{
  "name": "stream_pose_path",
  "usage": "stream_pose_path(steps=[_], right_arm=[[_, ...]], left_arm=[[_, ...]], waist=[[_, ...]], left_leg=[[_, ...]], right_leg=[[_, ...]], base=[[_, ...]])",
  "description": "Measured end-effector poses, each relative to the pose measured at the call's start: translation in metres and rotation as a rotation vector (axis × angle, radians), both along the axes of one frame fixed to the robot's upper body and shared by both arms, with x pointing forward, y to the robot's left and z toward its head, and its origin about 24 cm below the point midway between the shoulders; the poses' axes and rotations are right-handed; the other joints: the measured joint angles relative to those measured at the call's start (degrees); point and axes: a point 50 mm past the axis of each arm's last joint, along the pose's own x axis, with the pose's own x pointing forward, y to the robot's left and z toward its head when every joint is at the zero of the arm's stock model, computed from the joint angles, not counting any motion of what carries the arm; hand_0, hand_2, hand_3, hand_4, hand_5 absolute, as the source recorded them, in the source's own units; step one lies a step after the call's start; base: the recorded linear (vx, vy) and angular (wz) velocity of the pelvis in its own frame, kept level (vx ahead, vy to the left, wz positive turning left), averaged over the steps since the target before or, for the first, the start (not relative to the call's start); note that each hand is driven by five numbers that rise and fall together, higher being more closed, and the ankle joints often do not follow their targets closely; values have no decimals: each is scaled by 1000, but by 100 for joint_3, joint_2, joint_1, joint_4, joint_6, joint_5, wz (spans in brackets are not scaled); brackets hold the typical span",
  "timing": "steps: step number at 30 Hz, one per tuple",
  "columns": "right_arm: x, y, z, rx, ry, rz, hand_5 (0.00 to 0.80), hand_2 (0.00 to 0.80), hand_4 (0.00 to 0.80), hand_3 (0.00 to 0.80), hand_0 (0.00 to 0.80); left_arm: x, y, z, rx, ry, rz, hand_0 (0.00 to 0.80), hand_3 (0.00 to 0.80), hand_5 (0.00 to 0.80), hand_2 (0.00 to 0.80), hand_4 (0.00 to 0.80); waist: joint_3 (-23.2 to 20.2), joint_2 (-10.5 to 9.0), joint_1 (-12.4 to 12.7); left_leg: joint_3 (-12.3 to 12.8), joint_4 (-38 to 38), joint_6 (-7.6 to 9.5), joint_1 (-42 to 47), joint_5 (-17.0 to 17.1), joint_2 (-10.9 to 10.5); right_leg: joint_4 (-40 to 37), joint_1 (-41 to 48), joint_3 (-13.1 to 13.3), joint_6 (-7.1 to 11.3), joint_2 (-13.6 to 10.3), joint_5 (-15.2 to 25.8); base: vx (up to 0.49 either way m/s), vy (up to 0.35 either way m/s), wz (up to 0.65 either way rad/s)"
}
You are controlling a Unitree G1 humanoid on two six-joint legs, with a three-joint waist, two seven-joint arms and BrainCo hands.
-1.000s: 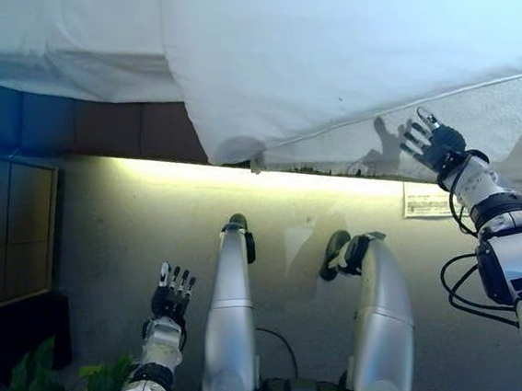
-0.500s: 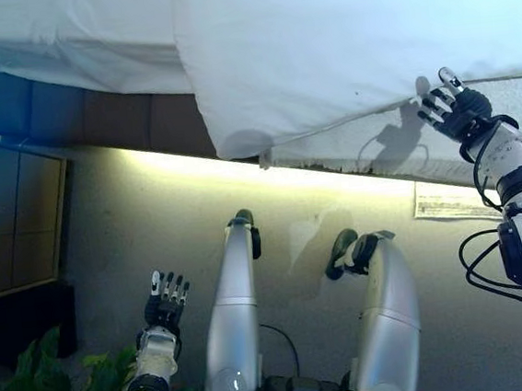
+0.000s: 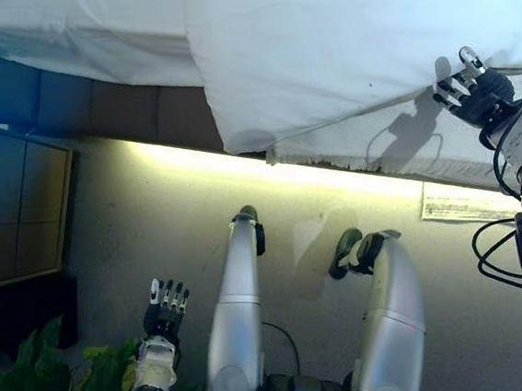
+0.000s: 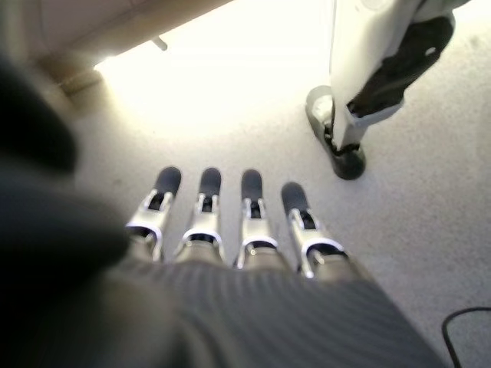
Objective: Make the bed neatly
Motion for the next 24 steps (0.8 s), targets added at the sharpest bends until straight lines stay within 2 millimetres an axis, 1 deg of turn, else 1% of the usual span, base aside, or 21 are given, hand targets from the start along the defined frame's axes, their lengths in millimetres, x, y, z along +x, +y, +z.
stream_pose_path(steps=[6,10,19,24], right_arm=[[-6,-11,9,-25,-45,-15,800,800,800,800,800],[-5,-10,16,-34,-81,-3,800,800,800,800,800],[-5,-10,16,-35,-91,10,800,800,800,800,800],[-5,-9,13,-33,-92,34,800,800,800,800,800]], left_arm=[[-2,1,-1,1,4,3,0,0,0,0,0],[-5,4,-1,0,9,24,0,0,0,0,0],[-7,7,-1,3,4,36,0,0,0,0,0],[1,7,6,12,-56,13,0,0,0,0,0]], waist=[[7,-14,1],[6,-22,6],[6,-59,-8],[-3,-102,-22]], left_leg=[[0,-215,16,341,11,6],[-4,-273,18,402,12,10],[57,-640,64,834,43,34],[104,-906,86,1123,58,58]], right_leg=[[-227,375,-73,16,8,10],[-309,462,-110,28,8,16],[-770,940,-163,133,41,121],[-1126,1256,-205,153,86,234]], base=[[4,-4,1],[0,-3,1],[0,0,0],[-1,4,-2]])
